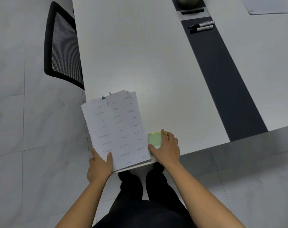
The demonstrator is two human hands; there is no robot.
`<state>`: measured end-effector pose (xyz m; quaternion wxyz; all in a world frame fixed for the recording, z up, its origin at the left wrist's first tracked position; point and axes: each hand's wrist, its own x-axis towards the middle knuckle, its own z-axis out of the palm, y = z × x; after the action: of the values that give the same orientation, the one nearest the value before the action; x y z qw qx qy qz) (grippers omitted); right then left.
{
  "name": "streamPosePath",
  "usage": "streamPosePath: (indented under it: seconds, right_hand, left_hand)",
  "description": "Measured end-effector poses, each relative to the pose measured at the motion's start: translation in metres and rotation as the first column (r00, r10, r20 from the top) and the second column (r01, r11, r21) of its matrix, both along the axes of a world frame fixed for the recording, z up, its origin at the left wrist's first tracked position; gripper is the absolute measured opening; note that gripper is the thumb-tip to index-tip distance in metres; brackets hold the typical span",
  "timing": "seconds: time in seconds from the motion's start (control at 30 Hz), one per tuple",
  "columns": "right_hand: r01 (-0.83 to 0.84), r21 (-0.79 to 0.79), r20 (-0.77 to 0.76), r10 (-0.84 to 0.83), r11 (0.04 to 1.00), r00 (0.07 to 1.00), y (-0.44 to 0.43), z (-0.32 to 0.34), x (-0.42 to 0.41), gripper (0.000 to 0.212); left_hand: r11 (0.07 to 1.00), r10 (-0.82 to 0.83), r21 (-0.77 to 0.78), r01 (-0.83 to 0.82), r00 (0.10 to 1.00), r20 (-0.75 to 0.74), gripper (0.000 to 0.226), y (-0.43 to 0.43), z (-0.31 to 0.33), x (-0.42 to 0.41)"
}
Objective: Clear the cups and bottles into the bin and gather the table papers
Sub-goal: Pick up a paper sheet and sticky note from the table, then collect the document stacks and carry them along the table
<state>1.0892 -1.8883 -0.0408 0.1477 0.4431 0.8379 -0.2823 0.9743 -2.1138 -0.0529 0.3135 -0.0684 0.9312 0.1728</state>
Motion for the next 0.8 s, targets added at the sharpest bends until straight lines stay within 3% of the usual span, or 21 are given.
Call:
streamPosePath:
  seconds: [0.23,0.37,0.53,0.63,0.8]
  right_hand:
    - [-0.045,0.023,-0.003,0.045,0.999,0.999,-0.004,-0.004,0.008,0.087]
    - [0.022,-0.089,-0.015,-0.024,0.996,1.0,-0.003,0.009,0.006,0.089]
    - [0.118,-0.171,-0.229,-0.156,0.978,0.961,0.011,0.071,0.013,0.068]
    - [0.201,-0.226,-0.415,-0.281,0.953,0.865,0.011,0.119,0.031,0.056]
    - [0.396,-0.39,-0.657,-0.552,0.832,0.513,-0.016,0.178,0.079,0.048]
  left_hand:
    - [1.0,-0.023,-0.005,0.023,0.997,0.069,0.085,0.001,0.006,-0.003]
    - [0.989,0.02,0.144,-0.016,0.999,-0.025,0.079,0.001,0.033,-0.009]
    - [0.9,-0.049,0.423,0.102,0.99,-0.135,0.07,0.007,0.102,-0.025]
    - [0.821,-0.07,0.547,0.162,0.98,-0.186,0.062,0.003,0.145,-0.034]
    - [0.655,0.011,0.73,0.198,0.963,-0.271,0.057,0.0,0.201,-0.028]
